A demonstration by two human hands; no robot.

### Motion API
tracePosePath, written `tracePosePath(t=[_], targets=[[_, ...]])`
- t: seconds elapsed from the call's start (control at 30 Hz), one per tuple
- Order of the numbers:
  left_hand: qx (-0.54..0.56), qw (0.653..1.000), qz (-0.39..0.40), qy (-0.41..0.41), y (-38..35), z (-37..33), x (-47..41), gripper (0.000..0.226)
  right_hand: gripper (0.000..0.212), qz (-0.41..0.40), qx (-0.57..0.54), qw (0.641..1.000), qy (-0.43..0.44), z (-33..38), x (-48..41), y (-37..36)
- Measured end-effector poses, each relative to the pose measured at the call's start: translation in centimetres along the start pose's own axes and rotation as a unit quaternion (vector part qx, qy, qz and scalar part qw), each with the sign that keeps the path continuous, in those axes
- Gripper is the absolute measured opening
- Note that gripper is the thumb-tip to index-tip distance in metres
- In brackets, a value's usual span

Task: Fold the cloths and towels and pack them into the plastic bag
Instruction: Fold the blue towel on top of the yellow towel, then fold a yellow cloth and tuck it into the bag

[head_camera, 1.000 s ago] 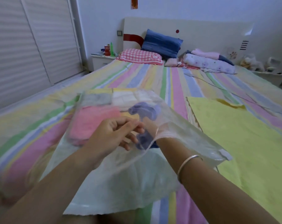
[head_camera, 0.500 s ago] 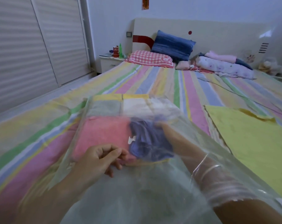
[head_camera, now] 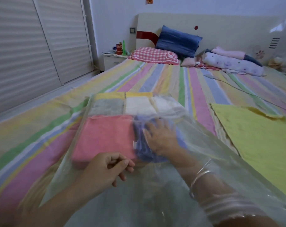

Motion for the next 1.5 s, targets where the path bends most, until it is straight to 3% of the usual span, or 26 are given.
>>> tracePosePath(t=[0.1,0.17,0.27,0.4,0.47,0.67,0.77,0.83,0.9,0.97,1.03,1.1,1.17,1.23,1.3,1.4,1.5], targets=[[-0.011,1.000,0.005,-0.024,-0.5,-1.0,-0.1,0.024,0.058,0.064,0.125,0.989,0.038,1.4,1.7,-2.8],[-0.022,0.999,0.022,-0.040,-1.2,-1.7,-0.1,0.024,0.060,0.120,0.132,0.984,0.019,0.3,1.2,-5.0],[-0.025,0.997,0.040,-0.058,-2.6,-2.7,0.3,0.025,0.062,0.100,0.130,0.985,0.051,0.8,1.9,-4.0],[-0.007,0.994,0.061,-0.095,-5.3,-4.8,0.5,0.022,0.091,0.065,0.059,0.993,0.080,-0.1,7.1,-1.6],[-0.005,0.991,0.075,-0.113,-7.4,-5.9,0.5,0.022,0.078,0.047,0.048,0.993,0.102,-1.7,10.4,-1.6],[-0.027,0.977,0.136,-0.160,-16.6,-9.2,0.9,0.023,0.016,0.137,-0.105,0.974,0.146,-8.8,23.8,2.0],[-0.091,0.957,0.173,-0.213,-21.6,-11.1,1.6,0.019,0.031,0.115,-0.175,0.973,0.101,-13.1,28.2,7.2],[-0.114,0.942,0.208,-0.238,-25.0,-12.1,2.6,0.014,0.028,0.068,-0.172,0.980,0.077,-16.5,30.4,9.5],[-0.123,0.924,0.252,-0.262,-28.5,-12.8,4.1,0.011,0.026,0.009,-0.110,0.993,0.052,-20.0,32.5,11.3],[-0.156,0.894,0.299,-0.295,-31.9,-13.1,5.9,0.016,0.042,-0.022,-0.020,0.999,0.019,-23.6,34.1,11.4],[-0.246,0.836,0.341,-0.352,-35.1,-12.6,7.9,0.028,0.056,-0.026,0.051,0.998,-0.026,-27.2,35.2,10.4],[-0.356,0.768,0.370,-0.382,-37.5,-10.8,9.2,0.042,0.055,-0.055,0.067,0.994,-0.074,-30.4,35.9,9.8],[-0.432,0.710,0.362,-0.422,-39.0,-9.5,10.1,0.046,0.046,-0.096,0.059,0.987,-0.112,-32.6,36.3,10.0],[-0.474,0.681,0.311,-0.463,-39.7,-9.5,10.4,0.032,0.038,-0.130,0.071,0.979,-0.138,-33.9,36.3,10.6],[-0.487,0.699,0.251,-0.460,-39.7,-10.5,9.8,0.015,0.035,-0.152,0.082,0.972,-0.158,-34.9,36.3,11.1],[-0.384,0.831,0.179,-0.362,-37.7,-12.7,6.8,0.013,0.051,-0.153,0.097,0.965,-0.189,-36.9,36.2,11.3],[-0.126,0.959,0.128,-0.217,-35.1,-14.0,2.7,0.017,0.051,-0.199,0.118,0.942,-0.245,-39.1,36.7,13.0]])
Point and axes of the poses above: each hand's wrist, its own x-axis away from the middle knuckle, its own y-axis out of the back of the hand, z = x × y, the point moved 9 cm from there along -x, towards the middle knuckle, and after that the axes turned 10 degrees about -y, right-handed, at the moved point
